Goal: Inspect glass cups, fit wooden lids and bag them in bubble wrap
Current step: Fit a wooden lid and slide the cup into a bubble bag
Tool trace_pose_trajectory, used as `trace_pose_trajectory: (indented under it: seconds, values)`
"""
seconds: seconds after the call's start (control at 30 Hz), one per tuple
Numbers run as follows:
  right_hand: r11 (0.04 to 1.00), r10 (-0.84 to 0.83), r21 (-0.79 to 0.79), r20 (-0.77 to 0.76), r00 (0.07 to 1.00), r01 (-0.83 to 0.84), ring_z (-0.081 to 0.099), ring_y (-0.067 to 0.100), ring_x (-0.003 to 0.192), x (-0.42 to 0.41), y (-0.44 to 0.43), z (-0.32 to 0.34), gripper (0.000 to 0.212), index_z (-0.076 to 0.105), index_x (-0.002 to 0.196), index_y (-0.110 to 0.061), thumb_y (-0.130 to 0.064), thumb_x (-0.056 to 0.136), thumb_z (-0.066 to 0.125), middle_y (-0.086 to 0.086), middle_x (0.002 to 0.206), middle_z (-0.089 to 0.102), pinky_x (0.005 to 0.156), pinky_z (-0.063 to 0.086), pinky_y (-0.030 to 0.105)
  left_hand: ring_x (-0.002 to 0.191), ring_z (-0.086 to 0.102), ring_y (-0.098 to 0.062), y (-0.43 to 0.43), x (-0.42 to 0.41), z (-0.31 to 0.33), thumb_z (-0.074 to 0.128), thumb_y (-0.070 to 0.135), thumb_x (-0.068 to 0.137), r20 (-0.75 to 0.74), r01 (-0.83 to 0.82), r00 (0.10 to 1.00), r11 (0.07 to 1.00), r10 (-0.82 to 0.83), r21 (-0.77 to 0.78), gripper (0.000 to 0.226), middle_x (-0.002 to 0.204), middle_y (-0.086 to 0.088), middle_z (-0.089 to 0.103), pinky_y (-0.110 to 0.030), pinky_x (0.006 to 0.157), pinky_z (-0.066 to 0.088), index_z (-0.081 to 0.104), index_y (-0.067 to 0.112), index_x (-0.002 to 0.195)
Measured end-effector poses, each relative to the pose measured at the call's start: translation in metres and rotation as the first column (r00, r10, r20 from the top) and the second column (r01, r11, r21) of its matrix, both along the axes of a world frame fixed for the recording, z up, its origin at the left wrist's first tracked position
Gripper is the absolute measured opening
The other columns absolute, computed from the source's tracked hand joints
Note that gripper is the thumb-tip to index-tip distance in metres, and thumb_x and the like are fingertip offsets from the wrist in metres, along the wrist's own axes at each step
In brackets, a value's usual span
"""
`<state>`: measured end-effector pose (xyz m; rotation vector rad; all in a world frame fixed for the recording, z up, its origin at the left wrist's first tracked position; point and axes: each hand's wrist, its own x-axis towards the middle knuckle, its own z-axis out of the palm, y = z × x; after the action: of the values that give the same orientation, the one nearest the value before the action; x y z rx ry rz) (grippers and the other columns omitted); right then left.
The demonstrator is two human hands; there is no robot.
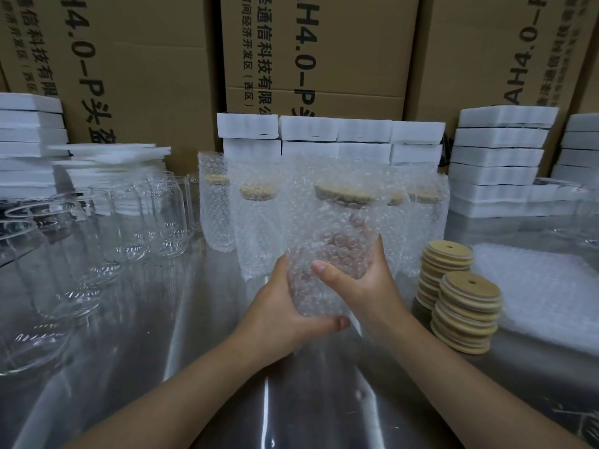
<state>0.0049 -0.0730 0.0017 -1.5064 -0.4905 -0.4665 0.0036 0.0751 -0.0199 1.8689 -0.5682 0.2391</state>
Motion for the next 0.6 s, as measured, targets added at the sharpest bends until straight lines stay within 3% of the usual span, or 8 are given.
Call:
trace_pose_trajectory:
  seconds: [0.13, 0.27, 0.33, 0.4, 0.5, 0.53, 0.6]
  values:
    - [1.000, 0.005, 0.010, -0.015, 1.000, -0.005, 0.068, 0.013, 0.103, -0.001, 0.001, 0.001, 0.065, 0.048, 0.107, -0.057, -0.055, 0.054, 0.086, -0.012, 0.110, 0.069, 0.084, 0.056, 0.038, 0.114, 0.058, 0.008, -0.001, 0.001, -0.001, 0.089, 0.049, 0.050, 0.003, -0.001, 1.000, 1.000, 0.001, -0.023, 0.093, 0.122, 0.027, 0.061, -0.031, 0.100, 0.048, 0.040, 0.043, 0.129]
    - [1.000, 0.006, 0.019, -0.025, 1.000, -0.006, 0.068, 0.012, 0.102, -0.003, 0.002, 0.002, 0.074, 0.045, 0.118, -0.042, -0.049, 0.057, 0.086, -0.011, 0.109, 0.069, 0.080, 0.057, 0.032, 0.117, 0.058, 0.002, -0.002, 0.001, -0.001, 0.089, 0.053, 0.049, 0.016, -0.002, 1.000, 1.000, 0.003, -0.025, 0.096, 0.124, 0.023, 0.061, -0.036, 0.102, 0.049, 0.039, 0.042, 0.130]
    - [1.000, -0.003, 0.018, -0.044, 0.999, 0.004, 0.068, 0.010, 0.102, -0.004, 0.002, 0.001, 0.092, 0.040, 0.131, -0.031, -0.050, 0.054, 0.087, -0.012, 0.110, 0.069, 0.080, 0.056, 0.028, 0.116, 0.058, 0.003, -0.002, 0.000, -0.001, 0.088, 0.057, 0.048, 0.015, -0.012, 1.000, 0.999, 0.012, -0.033, 0.100, 0.123, 0.024, 0.061, -0.030, 0.098, 0.050, 0.035, 0.043, 0.132]
    - [1.000, -0.012, 0.005, -0.063, 0.998, 0.012, 0.066, 0.004, 0.103, -0.007, 0.003, 0.002, 0.109, 0.034, 0.139, -0.025, -0.056, 0.049, 0.087, -0.017, 0.110, 0.068, 0.083, 0.055, 0.023, 0.110, 0.057, 0.013, -0.003, -0.003, 0.001, 0.087, 0.063, 0.047, 0.031, -0.046, 0.998, 0.999, 0.047, -0.030, 0.102, 0.120, 0.033, 0.058, -0.011, 0.084, 0.050, 0.031, 0.047, 0.131]
    - [1.000, -0.007, 0.012, -0.004, 1.000, 0.007, 0.064, 0.000, 0.104, -0.009, 0.004, 0.003, 0.088, 0.045, 0.128, -0.045, -0.060, 0.052, 0.085, -0.024, 0.110, 0.066, 0.084, 0.054, 0.019, 0.103, 0.056, 0.019, -0.003, -0.005, 0.001, 0.085, 0.064, 0.046, 0.089, -0.124, 0.987, 0.990, 0.130, -0.072, 0.099, 0.117, 0.039, 0.055, -0.002, 0.075, 0.046, 0.032, 0.046, 0.127]
    - [1.000, 0.005, 0.015, 0.024, 1.000, -0.006, 0.063, 0.000, 0.106, -0.010, 0.005, 0.005, 0.072, 0.049, 0.120, -0.054, -0.057, 0.057, 0.083, -0.024, 0.112, 0.066, 0.084, 0.053, 0.019, 0.103, 0.058, 0.016, -0.003, -0.004, 0.001, 0.086, 0.062, 0.046, 0.107, -0.147, 0.982, 0.984, 0.158, -0.100, 0.099, 0.117, 0.037, 0.057, -0.004, 0.077, 0.047, 0.034, 0.044, 0.128]
    - [1.000, 0.020, 0.010, 0.065, 0.998, -0.020, 0.062, 0.004, 0.110, -0.011, 0.005, 0.010, 0.053, 0.054, 0.116, -0.052, -0.049, 0.068, 0.077, -0.018, 0.116, 0.066, 0.085, 0.052, 0.020, 0.104, 0.062, 0.008, -0.001, -0.001, 0.002, 0.088, 0.057, 0.047, 0.111, -0.182, 0.973, 0.968, 0.203, -0.173, 0.104, 0.116, 0.025, 0.063, -0.018, 0.088, 0.053, 0.035, 0.037, 0.134]
